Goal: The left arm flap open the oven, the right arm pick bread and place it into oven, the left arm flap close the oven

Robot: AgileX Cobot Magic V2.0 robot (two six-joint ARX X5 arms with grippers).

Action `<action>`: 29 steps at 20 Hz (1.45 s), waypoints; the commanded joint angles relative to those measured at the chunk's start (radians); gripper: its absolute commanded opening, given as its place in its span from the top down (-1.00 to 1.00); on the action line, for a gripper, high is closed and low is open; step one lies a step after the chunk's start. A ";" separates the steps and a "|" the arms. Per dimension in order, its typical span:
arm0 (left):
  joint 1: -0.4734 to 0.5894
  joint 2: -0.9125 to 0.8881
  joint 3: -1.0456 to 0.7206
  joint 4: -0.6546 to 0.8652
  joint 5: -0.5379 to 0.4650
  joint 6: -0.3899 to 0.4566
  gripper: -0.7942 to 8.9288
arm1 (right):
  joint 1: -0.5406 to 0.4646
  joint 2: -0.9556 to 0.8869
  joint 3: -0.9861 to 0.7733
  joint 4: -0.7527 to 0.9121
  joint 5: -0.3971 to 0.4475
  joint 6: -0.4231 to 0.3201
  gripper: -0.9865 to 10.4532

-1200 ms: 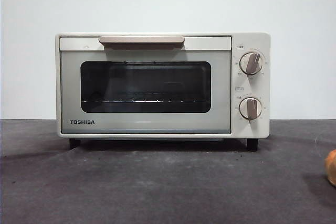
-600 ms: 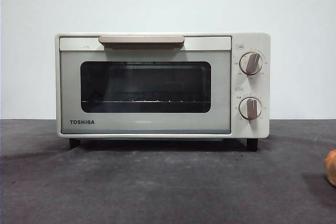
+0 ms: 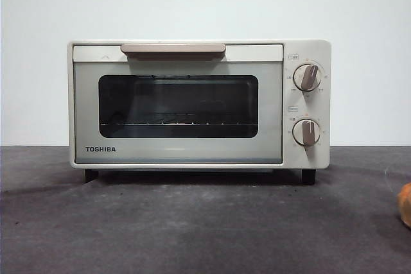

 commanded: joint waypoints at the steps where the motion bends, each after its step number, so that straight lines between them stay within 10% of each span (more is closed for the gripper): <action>1: -0.005 0.006 0.023 0.005 -0.001 0.012 -0.12 | 0.018 0.083 -0.021 0.065 0.047 0.060 -0.13; 14: -0.005 0.006 0.023 -0.003 -0.001 0.012 -0.12 | 0.192 0.372 -0.024 0.263 0.221 0.107 0.04; 20: -0.005 0.006 0.023 -0.003 -0.022 0.012 -0.12 | 0.225 0.387 -0.021 0.283 0.219 0.100 0.51; 29: -0.005 0.070 0.023 -0.002 -0.087 0.011 0.09 | 0.225 0.111 0.033 0.159 0.082 0.100 0.54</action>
